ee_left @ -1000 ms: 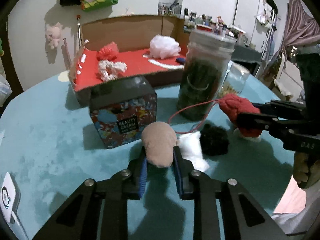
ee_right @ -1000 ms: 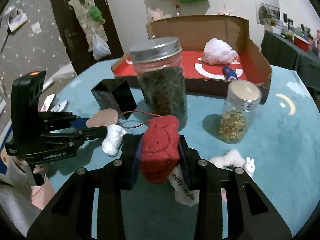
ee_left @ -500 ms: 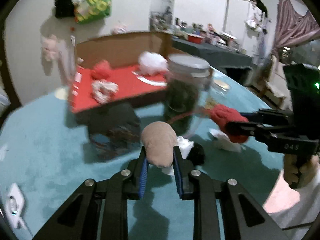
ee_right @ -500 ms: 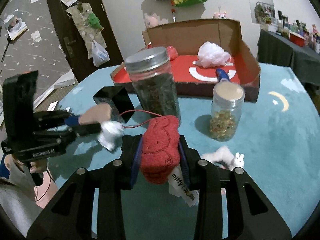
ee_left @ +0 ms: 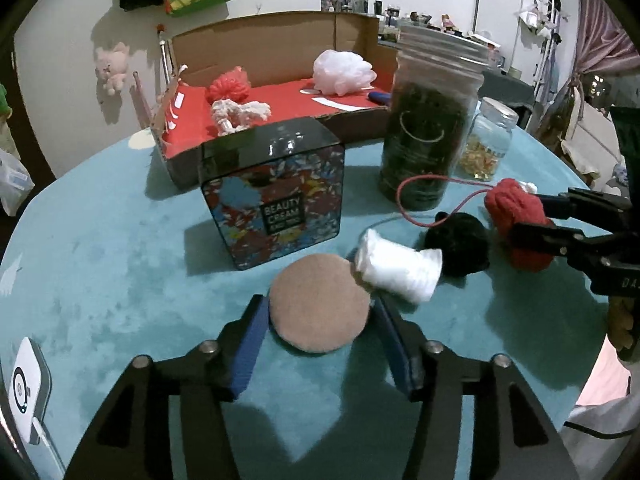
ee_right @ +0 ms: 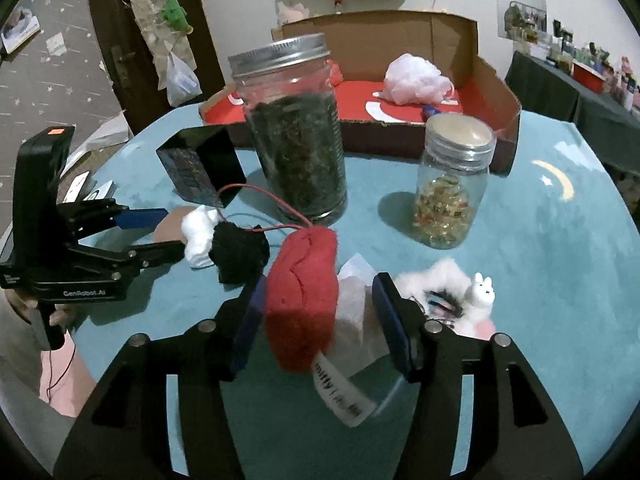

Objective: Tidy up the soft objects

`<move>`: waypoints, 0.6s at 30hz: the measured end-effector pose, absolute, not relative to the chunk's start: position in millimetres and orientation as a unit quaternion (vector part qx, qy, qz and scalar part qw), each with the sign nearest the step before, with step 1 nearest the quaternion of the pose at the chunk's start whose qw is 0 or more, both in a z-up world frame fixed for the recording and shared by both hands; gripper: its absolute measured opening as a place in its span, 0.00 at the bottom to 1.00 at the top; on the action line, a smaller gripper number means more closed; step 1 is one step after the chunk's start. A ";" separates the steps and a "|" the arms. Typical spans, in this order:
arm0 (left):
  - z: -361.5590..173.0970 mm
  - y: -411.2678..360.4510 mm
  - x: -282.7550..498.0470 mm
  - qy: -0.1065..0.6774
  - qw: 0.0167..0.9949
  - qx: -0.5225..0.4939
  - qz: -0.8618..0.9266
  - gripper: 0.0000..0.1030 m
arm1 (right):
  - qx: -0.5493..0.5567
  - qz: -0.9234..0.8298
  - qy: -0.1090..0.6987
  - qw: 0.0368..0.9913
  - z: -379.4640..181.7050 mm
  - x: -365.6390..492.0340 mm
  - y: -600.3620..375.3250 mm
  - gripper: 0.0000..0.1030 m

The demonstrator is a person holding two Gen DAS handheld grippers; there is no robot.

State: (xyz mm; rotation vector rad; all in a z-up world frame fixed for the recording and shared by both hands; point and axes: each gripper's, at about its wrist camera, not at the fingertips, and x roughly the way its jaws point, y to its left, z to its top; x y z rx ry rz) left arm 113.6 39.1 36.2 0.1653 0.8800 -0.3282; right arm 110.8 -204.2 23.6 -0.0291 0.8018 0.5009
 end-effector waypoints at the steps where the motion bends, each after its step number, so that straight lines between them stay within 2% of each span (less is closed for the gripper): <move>1: 35.7 39.6 114.1 0.423 0.888 0.083 -0.159 0.57 | -0.013 0.242 0.387 0.890 23.5 111.1 -204.9 0.52; 7: 34.3 41.1 115.4 0.420 0.888 0.089 -0.165 0.57 | -0.013 0.246 0.381 0.891 23.5 110.2 -206.4 0.51; 8: 34.1 40.8 115.2 0.420 0.888 0.089 -0.167 0.49 | -0.014 0.249 0.378 0.891 23.8 109.6 -205.9 0.46; 9: 33.9 40.5 115.7 0.418 0.888 0.089 -0.170 0.41 | -0.012 0.256 0.378 0.890 24.2 108.9 -205.0 0.29; 10: 35.1 40.6 114.7 0.416 0.889 0.089 -0.171 0.37 | -0.008 0.265 0.378 0.887 25.0 107.9 -204.6 0.29; 11: 36.4 40.7 113.5 0.415 0.889 0.088 -0.172 0.27 | -0.003 0.271 0.374 0.887 26.5 106.5 -204.8 0.29; 12: 38.6 41.7 112.3 0.416 0.889 0.085 -0.173 0.24 | -0.002 0.273 0.367 0.889 29.1 104.2 -205.0 0.29; 18: 63.2 40.8 100.3 0.386 0.903 0.072 -0.176 0.22 | 0.009 0.276 0.349 0.896 40.9 100.5 -208.6 0.29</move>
